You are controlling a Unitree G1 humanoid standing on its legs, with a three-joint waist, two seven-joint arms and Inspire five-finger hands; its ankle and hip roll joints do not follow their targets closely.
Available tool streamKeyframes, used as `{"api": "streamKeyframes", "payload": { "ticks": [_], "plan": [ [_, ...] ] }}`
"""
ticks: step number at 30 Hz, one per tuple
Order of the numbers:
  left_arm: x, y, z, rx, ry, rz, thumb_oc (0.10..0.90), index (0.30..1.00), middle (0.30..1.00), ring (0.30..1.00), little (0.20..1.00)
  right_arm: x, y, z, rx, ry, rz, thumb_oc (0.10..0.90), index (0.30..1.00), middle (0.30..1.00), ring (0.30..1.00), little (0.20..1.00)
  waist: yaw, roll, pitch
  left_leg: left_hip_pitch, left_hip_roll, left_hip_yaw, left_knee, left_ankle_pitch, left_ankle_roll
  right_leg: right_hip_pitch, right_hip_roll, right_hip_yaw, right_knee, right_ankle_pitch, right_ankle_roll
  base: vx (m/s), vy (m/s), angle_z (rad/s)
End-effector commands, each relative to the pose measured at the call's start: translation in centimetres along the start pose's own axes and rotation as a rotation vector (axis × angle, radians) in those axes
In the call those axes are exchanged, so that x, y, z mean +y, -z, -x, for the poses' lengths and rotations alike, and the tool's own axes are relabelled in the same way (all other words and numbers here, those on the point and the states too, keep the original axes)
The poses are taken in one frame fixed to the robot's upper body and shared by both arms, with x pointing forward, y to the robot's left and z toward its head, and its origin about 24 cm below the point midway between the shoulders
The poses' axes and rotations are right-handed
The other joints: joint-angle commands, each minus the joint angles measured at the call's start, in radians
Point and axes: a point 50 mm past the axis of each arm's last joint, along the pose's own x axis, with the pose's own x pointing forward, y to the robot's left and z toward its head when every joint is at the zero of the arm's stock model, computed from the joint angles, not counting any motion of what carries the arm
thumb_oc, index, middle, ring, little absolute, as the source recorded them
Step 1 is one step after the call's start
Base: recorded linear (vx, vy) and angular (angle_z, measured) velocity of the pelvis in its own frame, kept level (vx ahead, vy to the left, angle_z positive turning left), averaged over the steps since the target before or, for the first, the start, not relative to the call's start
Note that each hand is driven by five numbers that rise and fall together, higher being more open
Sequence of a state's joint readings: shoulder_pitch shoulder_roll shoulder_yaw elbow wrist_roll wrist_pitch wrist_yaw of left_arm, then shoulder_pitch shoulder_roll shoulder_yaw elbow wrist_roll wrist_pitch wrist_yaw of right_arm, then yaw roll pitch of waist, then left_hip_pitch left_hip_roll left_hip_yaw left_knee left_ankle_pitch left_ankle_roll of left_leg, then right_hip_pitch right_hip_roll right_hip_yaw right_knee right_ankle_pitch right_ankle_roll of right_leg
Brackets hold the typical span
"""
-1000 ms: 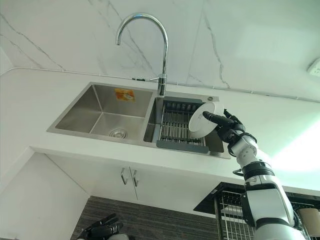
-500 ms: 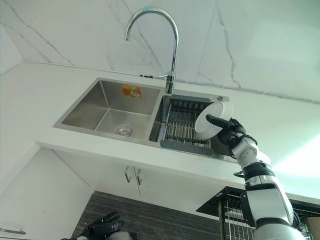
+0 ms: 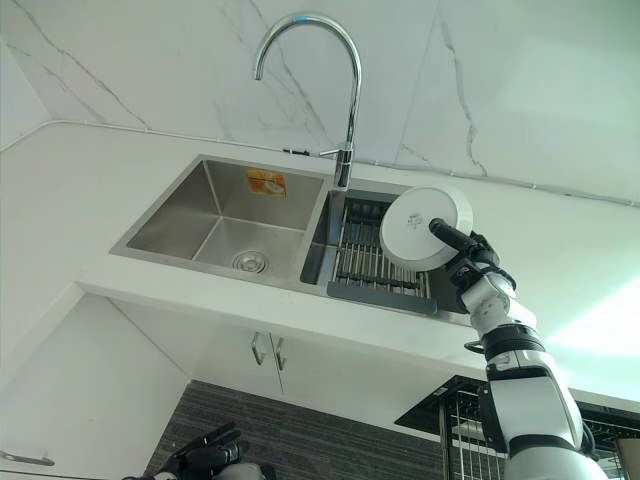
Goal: Place the dishes in the dishwasher.
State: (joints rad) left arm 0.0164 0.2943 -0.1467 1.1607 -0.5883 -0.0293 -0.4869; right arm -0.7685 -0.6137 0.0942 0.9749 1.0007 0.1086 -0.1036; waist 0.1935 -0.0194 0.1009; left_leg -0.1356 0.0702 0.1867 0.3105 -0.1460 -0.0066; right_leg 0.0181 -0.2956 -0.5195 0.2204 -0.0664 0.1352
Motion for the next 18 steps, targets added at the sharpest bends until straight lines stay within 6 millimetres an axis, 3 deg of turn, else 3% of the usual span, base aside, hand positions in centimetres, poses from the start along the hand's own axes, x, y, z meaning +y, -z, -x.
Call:
{"api": "streamKeyframes", "payload": {
  "ticks": [1, 6, 7, 10, 11, 18],
  "plan": [
    [1.8, 4.4, 2.2, 0.173, -0.050, -0.003, 0.800, 0.900, 0.900, 0.900, 0.900, 4.6, -8.3, 0.9, -0.362, -0.158, -0.012, 0.400, 0.300, 0.300, 0.300, 0.300, 0.006, -0.005, -0.054, 0.062, 0.067, 0.062, -0.011, -0.065, -0.079, -0.029, 0.034, 0.091, 0.080, -0.111, -0.015, -0.03, 0.025, -0.01],
    [1.8, 4.7, 2.3, 0.164, -0.050, 0.005, 0.800, 0.900, 0.900, 0.900, 0.900, 7.1, -10.2, 2.9, -0.541, -0.263, 0.017, 0.400, 0.300, 0.300, 0.300, 0.300, -0.010, -0.007, -0.053, 0.063, 0.067, 0.065, -0.011, -0.066, -0.078, -0.035, 0.036, 0.103, 0.080, -0.109, -0.013, -0.01, 0.022, -0.03],
    [1.8, 5.0, 2.4, 0.158, -0.050, 0.007, 0.800, 0.900, 0.900, 0.900, 0.900, 8.7, -11.2, 4.9, -0.674, -0.324, 0.042, 0.400, 0.300, 0.300, 0.300, 0.300, -0.022, -0.007, -0.053, 0.061, 0.066, 0.068, -0.011, -0.068, -0.074, -0.042, 0.036, 0.110, 0.080, -0.107, -0.010, -0.04, 0.072, -0.09],
    [1.9, 5.4, 2.6, 0.138, -0.071, 0.002, 0.800, 0.900, 0.900, 0.900, 0.900, 9.4, -11.7, 7.6, -0.813, -0.352, 0.046, 0.400, 0.300, 0.300, 0.300, 0.300, -0.045, -0.010, -0.056, 0.055, 0.060, 0.079, -0.011, -0.070, -0.063, -0.058, 0.030, 0.121, 0.080, -0.097, -0.003, -0.02, 0.096, -0.14],
    [1.9, 5.5, 2.6, 0.121, -0.095, 0.000, 0.800, 0.900, 0.900, 0.900, 0.900, 9.3, -11.6, 9.0, -0.869, -0.364, -0.001, 0.400, 0.300, 0.300, 0.300, 0.300, -0.057, -0.010, -0.057, 0.053, 0.061, 0.086, -0.011, -0.072, -0.060, -0.064, 0.026, 0.127, 0.080, -0.093, 0.003, -0.02, 0.082, -0.24],
    [2.5, 5.7, 2.8, 0.093, -0.259, -0.081, 0.800, 0.900, 0.900, 0.900, 0.900, 8.0, -8.5, 12.1, -0.906, -0.402, -0.175, 0.400, 0.300, 0.300, 0.300, 0.300, -0.099, -0.016, -0.044, 0.051, 0.046, 0.093, -0.011, -0.084, -0.042, -0.091, 0.014, 0.167, 0.080, -0.068, 0.025, 0.01, 0.074, -0.23]
  ]
}}
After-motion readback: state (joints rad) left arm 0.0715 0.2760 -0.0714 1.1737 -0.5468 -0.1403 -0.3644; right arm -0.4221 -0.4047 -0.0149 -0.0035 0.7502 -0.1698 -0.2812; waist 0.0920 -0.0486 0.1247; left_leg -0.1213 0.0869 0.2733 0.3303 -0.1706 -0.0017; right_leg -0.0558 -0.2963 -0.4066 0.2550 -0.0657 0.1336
